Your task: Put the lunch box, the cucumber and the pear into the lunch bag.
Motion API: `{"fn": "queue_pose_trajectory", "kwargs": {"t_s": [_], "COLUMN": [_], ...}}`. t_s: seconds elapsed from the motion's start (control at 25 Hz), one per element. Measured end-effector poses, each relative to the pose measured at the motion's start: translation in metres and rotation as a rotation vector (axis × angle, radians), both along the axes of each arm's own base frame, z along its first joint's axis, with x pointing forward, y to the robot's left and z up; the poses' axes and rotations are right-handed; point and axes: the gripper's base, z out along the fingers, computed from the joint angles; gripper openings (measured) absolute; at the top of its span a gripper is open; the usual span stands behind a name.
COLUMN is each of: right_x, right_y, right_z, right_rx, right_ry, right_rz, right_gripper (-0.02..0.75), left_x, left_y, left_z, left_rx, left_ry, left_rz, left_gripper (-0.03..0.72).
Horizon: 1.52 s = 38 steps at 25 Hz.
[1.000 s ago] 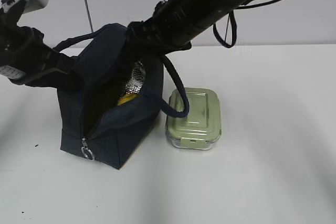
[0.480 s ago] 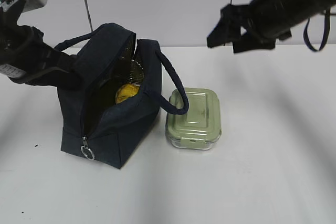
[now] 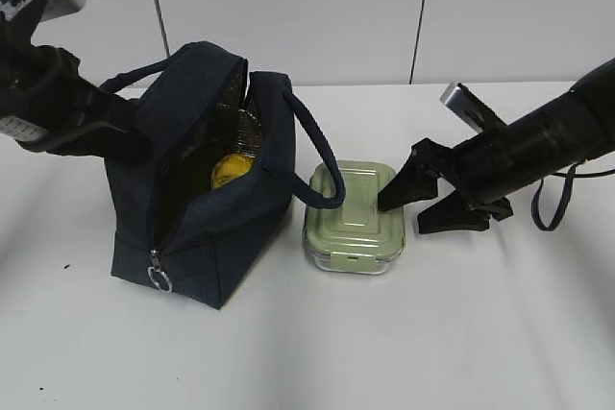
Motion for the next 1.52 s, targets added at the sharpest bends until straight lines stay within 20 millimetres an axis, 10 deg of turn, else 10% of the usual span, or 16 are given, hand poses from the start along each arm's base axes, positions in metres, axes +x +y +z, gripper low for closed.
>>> {"fn": "queue_pose_trajectory", "kwargs": {"t_s": [0.44,0.72,0.96,1.52], "right_x": [0.008,0.008,0.008,0.002], "right_y": [0.006,0.008,0.005,-0.042], "right_z": [-0.018,-0.022,-0.020,0.084], "right_rx": [0.107,0.152,0.150,0.075], "right_ry": [-0.035,-0.017,-0.021,-0.297], "right_rz": [-0.016,-0.021,-0.025,-0.092], "right_gripper": [0.579,0.352,0.342,0.338], "left_x": [0.000,0.000,0.000,0.000], "left_y": [0.000,0.000,0.000,0.000], "left_z": [0.000,0.000,0.000,0.000], "left_rx": [0.000,0.000,0.000,0.000], "left_ry": [-0.001,-0.001,-0.001,-0.001], "left_rz": [0.000,0.000,0.000,0.002], "left_gripper": [-0.020,-0.020,-0.020,-0.020]}}
